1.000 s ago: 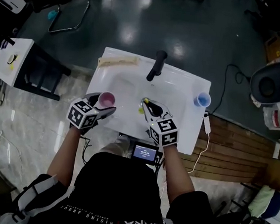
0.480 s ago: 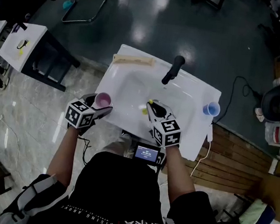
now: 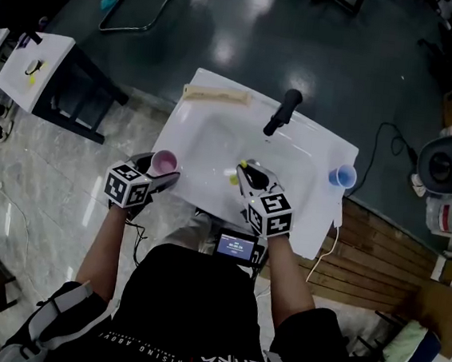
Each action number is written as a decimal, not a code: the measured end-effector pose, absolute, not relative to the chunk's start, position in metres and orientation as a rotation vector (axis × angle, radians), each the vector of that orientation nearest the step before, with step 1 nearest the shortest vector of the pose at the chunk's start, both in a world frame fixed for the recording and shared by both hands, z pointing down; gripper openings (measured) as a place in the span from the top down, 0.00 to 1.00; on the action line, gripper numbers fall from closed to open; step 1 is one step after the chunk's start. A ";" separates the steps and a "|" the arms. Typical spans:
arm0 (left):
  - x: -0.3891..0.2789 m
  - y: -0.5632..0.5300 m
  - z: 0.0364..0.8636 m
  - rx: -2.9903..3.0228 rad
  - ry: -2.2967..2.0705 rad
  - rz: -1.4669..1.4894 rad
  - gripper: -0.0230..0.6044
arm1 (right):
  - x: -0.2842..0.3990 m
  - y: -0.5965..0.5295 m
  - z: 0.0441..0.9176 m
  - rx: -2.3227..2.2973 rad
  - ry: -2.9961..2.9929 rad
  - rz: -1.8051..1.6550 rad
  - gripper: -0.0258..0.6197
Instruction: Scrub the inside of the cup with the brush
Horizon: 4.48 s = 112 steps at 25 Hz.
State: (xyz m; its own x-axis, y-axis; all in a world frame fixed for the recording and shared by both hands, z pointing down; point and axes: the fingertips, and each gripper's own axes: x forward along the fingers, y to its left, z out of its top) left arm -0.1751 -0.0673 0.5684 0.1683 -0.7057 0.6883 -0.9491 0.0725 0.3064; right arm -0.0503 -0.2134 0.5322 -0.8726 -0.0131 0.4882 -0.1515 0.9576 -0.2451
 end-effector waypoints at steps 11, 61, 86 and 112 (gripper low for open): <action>-0.179 -0.067 0.567 1.700 -1.634 0.397 0.39 | -0.047 -0.212 0.536 0.114 -2.607 0.391 0.90; -0.036 0.015 0.499 2.202 -1.070 -0.102 0.96 | 0.161 -0.151 0.459 0.891 -2.754 0.664 0.90; -0.041 0.139 0.499 2.451 -0.854 0.089 0.96 | 0.129 0.060 0.427 1.046 -2.662 0.449 0.90; 0.098 0.251 0.488 2.457 -0.852 0.067 0.96 | 0.241 0.180 0.439 0.960 -2.717 0.471 0.90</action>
State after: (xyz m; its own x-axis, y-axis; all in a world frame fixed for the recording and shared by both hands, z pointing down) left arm 0.0981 0.2508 0.4879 0.7997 -0.5612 0.2136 -0.5877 -0.6586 0.4700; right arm 0.2406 0.1795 0.4391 -0.7618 -0.5691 0.3095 -0.6401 0.7348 -0.2245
